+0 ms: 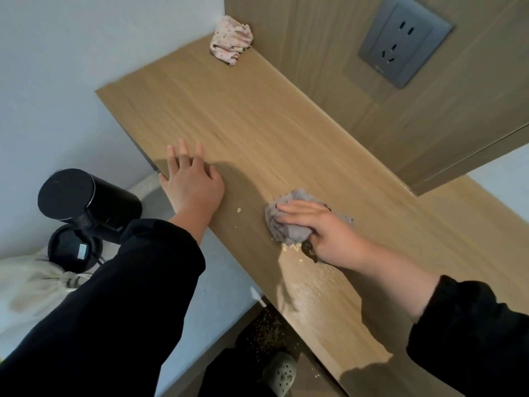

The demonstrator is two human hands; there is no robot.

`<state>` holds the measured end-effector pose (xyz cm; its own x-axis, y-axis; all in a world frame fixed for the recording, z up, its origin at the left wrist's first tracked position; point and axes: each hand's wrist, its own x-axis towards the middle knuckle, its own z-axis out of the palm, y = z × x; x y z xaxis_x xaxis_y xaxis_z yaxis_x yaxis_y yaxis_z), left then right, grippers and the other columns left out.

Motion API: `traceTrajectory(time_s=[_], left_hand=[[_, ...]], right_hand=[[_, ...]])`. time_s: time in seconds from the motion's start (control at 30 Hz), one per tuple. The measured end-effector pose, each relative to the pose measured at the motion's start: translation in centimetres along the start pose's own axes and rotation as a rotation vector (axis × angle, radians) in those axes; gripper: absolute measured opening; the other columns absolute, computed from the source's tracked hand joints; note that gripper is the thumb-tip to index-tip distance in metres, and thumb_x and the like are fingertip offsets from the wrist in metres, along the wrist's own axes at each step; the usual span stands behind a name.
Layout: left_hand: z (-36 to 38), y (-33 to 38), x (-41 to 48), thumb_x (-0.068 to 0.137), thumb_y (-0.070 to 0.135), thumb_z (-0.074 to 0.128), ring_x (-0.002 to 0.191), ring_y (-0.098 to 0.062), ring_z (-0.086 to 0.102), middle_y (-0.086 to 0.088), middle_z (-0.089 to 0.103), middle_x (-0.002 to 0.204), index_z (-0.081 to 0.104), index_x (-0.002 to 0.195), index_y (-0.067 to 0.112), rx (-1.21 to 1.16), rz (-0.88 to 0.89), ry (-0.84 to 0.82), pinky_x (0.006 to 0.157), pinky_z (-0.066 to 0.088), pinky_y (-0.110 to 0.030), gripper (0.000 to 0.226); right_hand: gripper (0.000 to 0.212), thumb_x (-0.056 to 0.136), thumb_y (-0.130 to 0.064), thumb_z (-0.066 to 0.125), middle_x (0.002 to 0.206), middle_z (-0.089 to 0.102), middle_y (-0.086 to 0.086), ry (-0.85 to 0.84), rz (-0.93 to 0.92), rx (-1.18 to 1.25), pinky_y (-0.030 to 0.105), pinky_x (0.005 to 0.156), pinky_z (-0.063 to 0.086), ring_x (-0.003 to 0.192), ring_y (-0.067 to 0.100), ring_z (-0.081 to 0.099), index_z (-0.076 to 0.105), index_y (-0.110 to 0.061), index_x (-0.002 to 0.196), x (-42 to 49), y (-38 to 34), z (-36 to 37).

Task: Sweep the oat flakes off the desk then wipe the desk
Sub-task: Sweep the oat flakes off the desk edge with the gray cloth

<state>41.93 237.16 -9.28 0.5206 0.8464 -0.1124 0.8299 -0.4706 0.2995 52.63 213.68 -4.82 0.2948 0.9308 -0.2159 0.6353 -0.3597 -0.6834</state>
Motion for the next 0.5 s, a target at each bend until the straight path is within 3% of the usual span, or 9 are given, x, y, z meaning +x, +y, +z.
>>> traceTrajectory(time_s=[0.07, 0.13, 0.2, 0.27, 0.33, 0.4, 0.5], left_hand=[[0.0, -0.1, 0.0, 0.097, 0.038, 0.028, 0.148, -0.020, -0.008, 0.000, 0.000, 0.162, 0.016, 0.153, 0.028, -0.003, 0.003, 0.000, 0.116, 0.008, -0.058, 0.059], [0.1, -0.2, 0.1, 0.096, 0.037, 0.029, 0.148, -0.020, -0.008, 0.000, 0.001, 0.162, 0.016, 0.153, 0.027, -0.012, 0.006, 0.006, 0.116, 0.009, -0.058, 0.059], [0.1, -0.2, 0.1, 0.096, 0.037, 0.029, 0.148, -0.020, -0.007, 0.000, 0.001, 0.162, 0.017, 0.153, 0.027, -0.011, 0.009, 0.010, 0.116, 0.009, -0.058, 0.060], [0.0, -0.1, 0.1, 0.096, 0.038, 0.028, 0.148, -0.021, -0.007, 0.000, 0.000, 0.162, 0.017, 0.153, 0.027, -0.006, 0.011, 0.008, 0.116, 0.010, -0.059, 0.059], [0.1, -0.1, 0.1, 0.096, 0.039, 0.026, 0.148, -0.021, -0.008, 0.000, -0.001, 0.162, 0.016, 0.153, 0.027, -0.007, 0.012, 0.008, 0.116, 0.009, -0.059, 0.059], [0.2, -0.1, 0.1, 0.096, 0.039, 0.026, 0.148, -0.021, -0.009, 0.000, 0.000, 0.162, 0.017, 0.153, 0.027, -0.018, 0.017, 0.016, 0.116, 0.009, -0.059, 0.058], [0.1, -0.2, 0.3, 0.097, 0.038, 0.029, 0.148, -0.021, -0.009, 0.000, 0.001, 0.162, 0.020, 0.152, 0.028, -0.045, 0.024, 0.018, 0.115, 0.008, -0.059, 0.057]], right_hand=[[0.068, 0.085, 0.019, 0.039, 0.141, 0.037, -0.021, 0.008, 0.097, 0.178, 0.023, 0.113, 0.032, 0.132, -0.006, 0.029, 0.058, -0.031, 0.128, -0.6, -1.4, -2.0], [0.056, 0.094, 0.010, 0.042, 0.143, 0.042, -0.020, 0.146, 0.184, 0.271, 0.009, 0.101, 0.039, 0.128, -0.005, 0.034, 0.059, -0.034, 0.125, 0.2, -1.1, -5.0], [0.049, 0.096, 0.007, 0.045, 0.146, 0.044, -0.012, 0.254, 0.199, 0.187, 0.008, 0.105, 0.028, 0.132, -0.002, 0.034, 0.059, -0.025, 0.130, 2.0, 0.9, -7.7], [0.047, 0.097, 0.004, 0.044, 0.152, 0.038, -0.005, 0.247, 0.225, 0.016, 0.027, 0.120, 0.013, 0.144, 0.011, 0.024, 0.054, -0.020, 0.136, 4.1, 3.6, -8.8], [0.047, 0.101, -0.005, 0.042, 0.158, 0.026, -0.006, 0.192, 0.340, -0.124, 0.046, 0.121, 0.005, 0.149, 0.021, 0.011, 0.045, -0.026, 0.143, 6.1, 5.6, -8.3], [0.049, 0.102, -0.014, 0.039, 0.161, 0.015, -0.009, 0.178, 0.432, -0.176, 0.051, 0.120, 0.000, 0.150, 0.022, 0.003, 0.035, -0.031, 0.148, 7.6, 5.9, -7.3], [0.049, 0.102, -0.033, 0.039, 0.162, 0.009, -0.010, 0.188, 0.410, -0.117, 0.051, 0.120, -0.004, 0.150, 0.017, -0.001, 0.029, -0.032, 0.151, 9.6, 4.5, -5.9]])
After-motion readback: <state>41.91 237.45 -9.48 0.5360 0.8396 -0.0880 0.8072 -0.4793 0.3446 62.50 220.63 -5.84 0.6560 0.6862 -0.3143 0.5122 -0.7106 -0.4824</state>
